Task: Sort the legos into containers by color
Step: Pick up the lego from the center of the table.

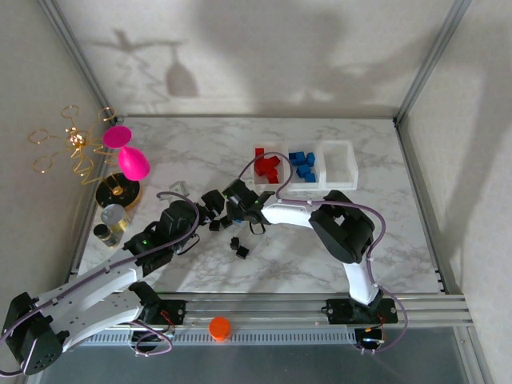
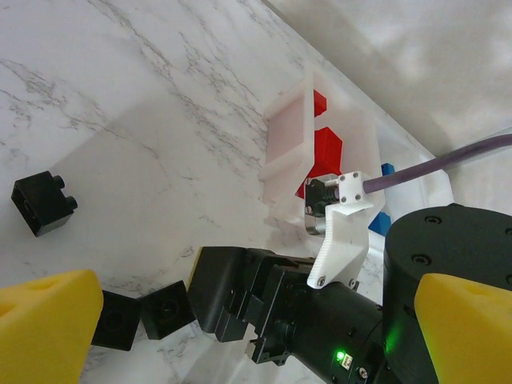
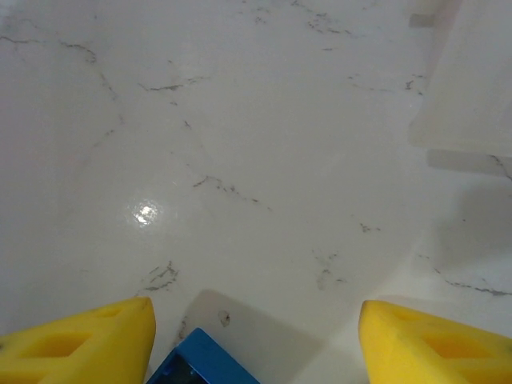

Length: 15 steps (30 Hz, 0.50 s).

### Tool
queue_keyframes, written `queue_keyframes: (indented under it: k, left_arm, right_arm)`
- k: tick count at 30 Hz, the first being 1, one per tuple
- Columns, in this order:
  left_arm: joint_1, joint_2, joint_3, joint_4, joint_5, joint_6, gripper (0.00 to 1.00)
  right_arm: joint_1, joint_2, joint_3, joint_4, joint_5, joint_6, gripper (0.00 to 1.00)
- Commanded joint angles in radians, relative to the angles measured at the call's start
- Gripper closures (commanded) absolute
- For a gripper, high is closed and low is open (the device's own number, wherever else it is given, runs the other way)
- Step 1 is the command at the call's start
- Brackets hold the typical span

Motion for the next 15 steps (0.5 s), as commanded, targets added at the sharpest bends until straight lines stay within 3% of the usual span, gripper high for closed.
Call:
queue_keyframes:
  k: [1, 9, 15]
  left_arm:
    - [0.012, -0.002, -0.021, -0.012, -0.023, -0.008, 0.00]
    - [0.012, 0.018, -0.018, 0.006, -0.010, -0.011, 0.00]
    - [0.012, 0.025, -0.010, 0.001, -0.008, -0.008, 0.00]
  right_arm:
    - [0.011, -0.035, -0.052, -0.043, 0.030, -0.018, 0.35]
    - [0.014, -0.113, -0.128, -0.072, 0.034, -0.021, 0.44]
    - [0.041, -0.142, -0.143, -0.072, -0.018, -0.033, 0.40]
